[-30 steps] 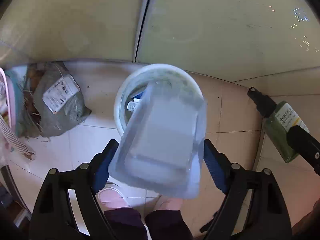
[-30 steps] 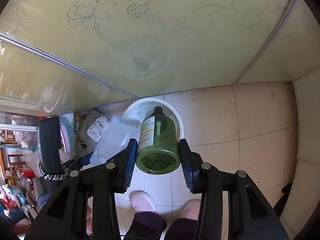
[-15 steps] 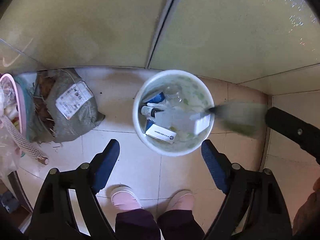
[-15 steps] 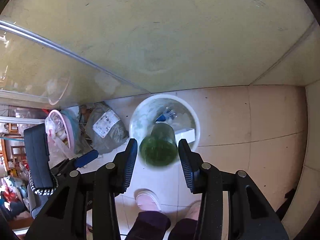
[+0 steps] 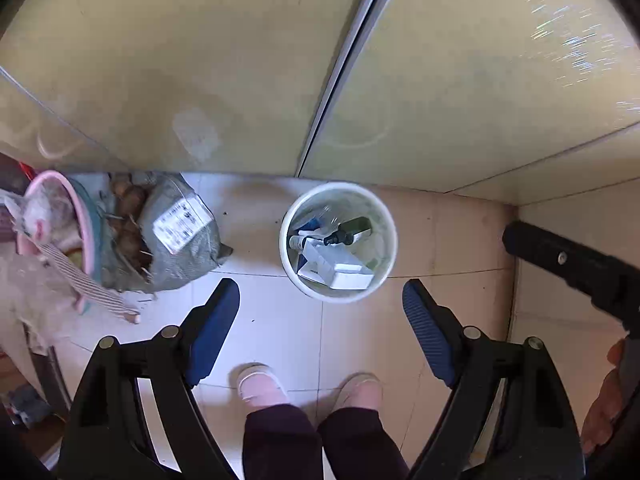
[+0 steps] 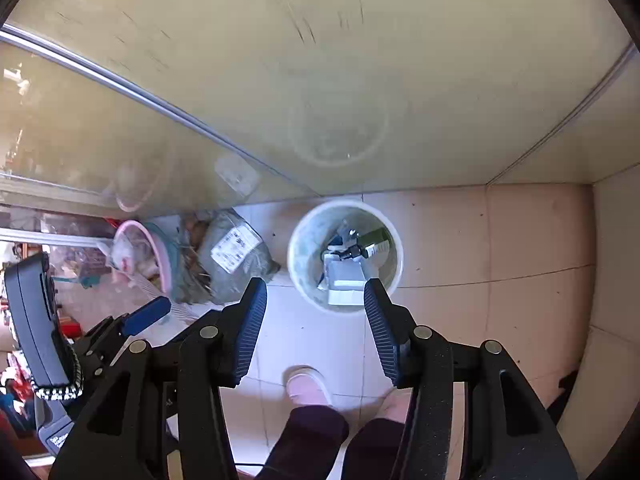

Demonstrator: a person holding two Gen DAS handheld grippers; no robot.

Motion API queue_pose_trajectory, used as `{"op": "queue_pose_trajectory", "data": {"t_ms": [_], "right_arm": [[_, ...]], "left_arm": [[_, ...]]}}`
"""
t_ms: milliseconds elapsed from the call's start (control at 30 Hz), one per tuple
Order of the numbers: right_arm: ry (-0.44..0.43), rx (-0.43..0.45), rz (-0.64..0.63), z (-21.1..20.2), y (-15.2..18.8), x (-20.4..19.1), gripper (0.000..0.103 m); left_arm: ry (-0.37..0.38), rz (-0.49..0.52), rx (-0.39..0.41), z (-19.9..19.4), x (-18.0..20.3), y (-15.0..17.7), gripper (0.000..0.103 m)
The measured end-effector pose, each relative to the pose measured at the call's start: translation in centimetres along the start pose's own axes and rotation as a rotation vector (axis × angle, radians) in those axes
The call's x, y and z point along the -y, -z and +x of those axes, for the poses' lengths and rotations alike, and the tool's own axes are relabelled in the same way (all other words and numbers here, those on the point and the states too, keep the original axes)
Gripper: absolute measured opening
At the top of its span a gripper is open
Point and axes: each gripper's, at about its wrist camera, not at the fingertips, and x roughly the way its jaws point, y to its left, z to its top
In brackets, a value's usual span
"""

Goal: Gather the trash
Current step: 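Raise both grippers back up toward the counter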

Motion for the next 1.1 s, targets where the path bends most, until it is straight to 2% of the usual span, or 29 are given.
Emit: {"op": "queue_pose_trajectory", "data": {"t_ms": [300, 467, 633, 900, 1100], "right_arm": [[0.041, 0.149, -0.060, -15.6, -0.9, -5.9, 0.047], [0.085, 0.271, -0.093, -24.7, -0.3, -9.7, 0.047], [0.081, 0.381, -0.068, -31.9, 0.7, -12.5, 0.047], [0.122, 0.578, -0.047, -41.6, 1.8, -15.7, 0.048], [0.145, 0.711, -0.023, -46.9, 1.5, -16.3, 0.054]], "left_arm": [[-0.007, 0.064, 0.110, -16.5, 2.4, -1.6, 0.084], [0.010, 0.091, 0.210, -26.8, 3.4, -2.5, 0.084], [0.023, 0.131, 0.316, -35.8, 3.5, -3.2, 0.084], [0.032, 0.219, 0.490, -46.6, 4.0, -4.1, 0.084], [0.050, 0.240, 0.576, -51.4, 5.2, -6.1, 0.085]]}}
